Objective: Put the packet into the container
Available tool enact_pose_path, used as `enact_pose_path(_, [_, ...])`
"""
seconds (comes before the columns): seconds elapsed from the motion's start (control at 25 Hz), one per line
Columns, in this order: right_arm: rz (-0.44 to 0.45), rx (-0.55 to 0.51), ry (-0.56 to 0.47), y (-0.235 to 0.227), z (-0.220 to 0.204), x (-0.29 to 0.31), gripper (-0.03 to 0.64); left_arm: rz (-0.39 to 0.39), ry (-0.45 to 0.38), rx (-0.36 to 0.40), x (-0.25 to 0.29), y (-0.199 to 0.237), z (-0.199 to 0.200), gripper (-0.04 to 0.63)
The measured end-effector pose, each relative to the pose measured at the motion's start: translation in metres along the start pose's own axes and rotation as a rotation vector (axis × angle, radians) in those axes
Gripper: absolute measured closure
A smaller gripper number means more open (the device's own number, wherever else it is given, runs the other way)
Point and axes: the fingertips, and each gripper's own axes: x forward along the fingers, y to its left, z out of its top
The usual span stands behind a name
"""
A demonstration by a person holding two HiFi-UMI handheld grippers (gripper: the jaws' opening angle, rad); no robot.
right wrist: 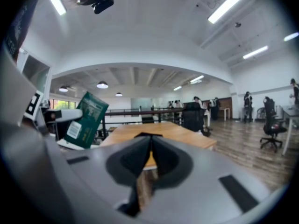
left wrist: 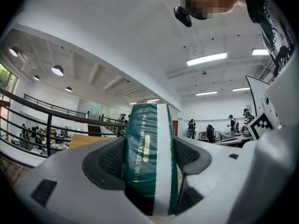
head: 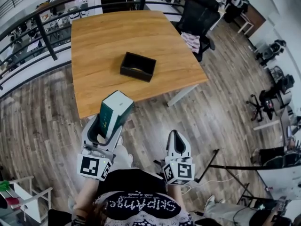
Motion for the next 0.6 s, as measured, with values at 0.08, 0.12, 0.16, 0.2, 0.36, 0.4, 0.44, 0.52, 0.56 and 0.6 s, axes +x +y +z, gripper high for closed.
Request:
enact_pose_path(0.08, [-0.01,0.001,0.0,0.0,0.001,0.005,0.578,-0.008,-0.002,-0.002,0.006,0.004,0.001,0.253])
enact_pose_path(0.12, [-0.015,0.001,0.001,0.001,0.001,0.009,0.578,-0.013,-0.003,-0.003,0.009,0.007,0.001,0.253])
enact_pose_path(0.16, [-0.019,0.0,0.001,0.001,0.003,0.012,0.579,-0.019,-0.003,-0.003,0.014,0.01,0.002,0.253])
enact_pose_path(0.2, [-0.024,0.0,0.002,0.001,0.005,0.017,0.578,-0.024,-0.004,-0.004,0.019,0.013,0.003,0.253])
enact_pose_path(0.36, [-0.038,0.001,0.0,0.004,0.014,0.039,0.578,-0.041,-0.006,-0.01,0.042,0.028,0.008,0.253])
enact_pose_path(0.4, [-0.042,0.002,0.0,0.005,0.016,0.045,0.578,-0.046,-0.007,-0.009,0.047,0.033,0.009,0.253])
enact_pose_path(0.44, [-0.046,0.002,-0.002,0.006,0.019,0.052,0.578,-0.05,-0.007,-0.009,0.053,0.037,0.01,0.253])
enact_pose_path(0.52, [-0.052,0.002,-0.003,0.008,0.026,0.064,0.578,-0.057,-0.003,-0.011,0.065,0.046,0.014,0.253])
enact_pose_path(0.56, [-0.055,0.002,-0.004,0.009,0.029,0.069,0.578,-0.061,-0.002,-0.011,0.07,0.051,0.015,0.253])
enact_pose_path(0.6, [-0.059,0.001,-0.005,0.01,0.031,0.075,0.578,-0.064,-0.002,-0.011,0.075,0.056,0.017,0.253])
